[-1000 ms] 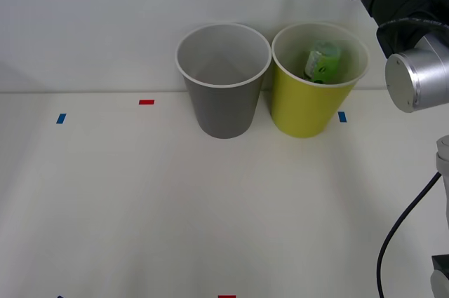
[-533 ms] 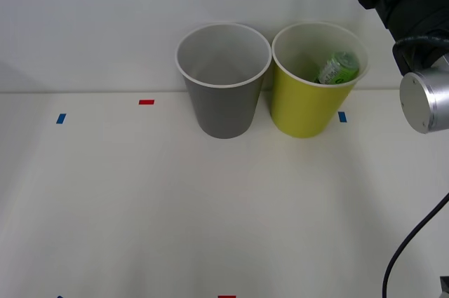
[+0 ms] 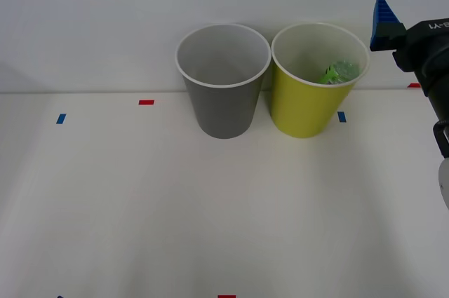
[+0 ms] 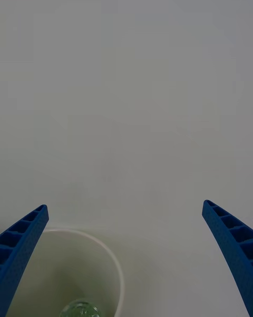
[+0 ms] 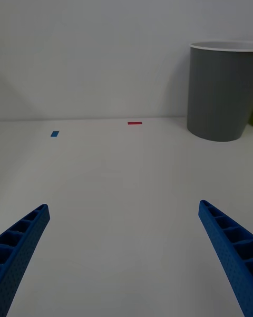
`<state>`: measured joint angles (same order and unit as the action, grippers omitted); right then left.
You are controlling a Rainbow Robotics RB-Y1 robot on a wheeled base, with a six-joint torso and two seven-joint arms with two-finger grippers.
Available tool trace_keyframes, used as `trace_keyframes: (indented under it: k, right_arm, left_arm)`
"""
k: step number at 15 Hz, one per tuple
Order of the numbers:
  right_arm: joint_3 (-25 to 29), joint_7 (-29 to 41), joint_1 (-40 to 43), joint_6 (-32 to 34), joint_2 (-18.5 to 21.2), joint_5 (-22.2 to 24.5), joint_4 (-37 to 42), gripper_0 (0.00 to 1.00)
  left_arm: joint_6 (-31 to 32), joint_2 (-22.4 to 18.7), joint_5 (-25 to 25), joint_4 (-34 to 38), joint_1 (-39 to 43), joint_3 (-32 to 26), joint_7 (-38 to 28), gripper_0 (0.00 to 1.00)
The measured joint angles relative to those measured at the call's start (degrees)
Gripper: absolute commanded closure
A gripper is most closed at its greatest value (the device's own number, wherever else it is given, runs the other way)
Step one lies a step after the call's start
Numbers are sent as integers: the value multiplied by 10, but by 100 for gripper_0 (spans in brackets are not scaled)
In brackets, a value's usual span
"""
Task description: Put cans in the gray bin and PET bottles in the light green bin.
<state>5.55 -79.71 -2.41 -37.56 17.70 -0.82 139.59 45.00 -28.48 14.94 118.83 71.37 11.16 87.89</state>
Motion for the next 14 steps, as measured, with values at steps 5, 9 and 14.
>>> trace_keyframes:
  k: [5,9,14]
  right_arm:
    - [-1,2,117,85,-5,10,24,0]
    - [-5,3,219,180,5,7,25,0]
    - [-22,4,333,294,19,12,25,0]
  left_arm:
    - [0,0,0,0,0,0,0,2]
    - [0,0,0,0,0,0,0,3]
    - [0,0,0,0,0,0,0,2]
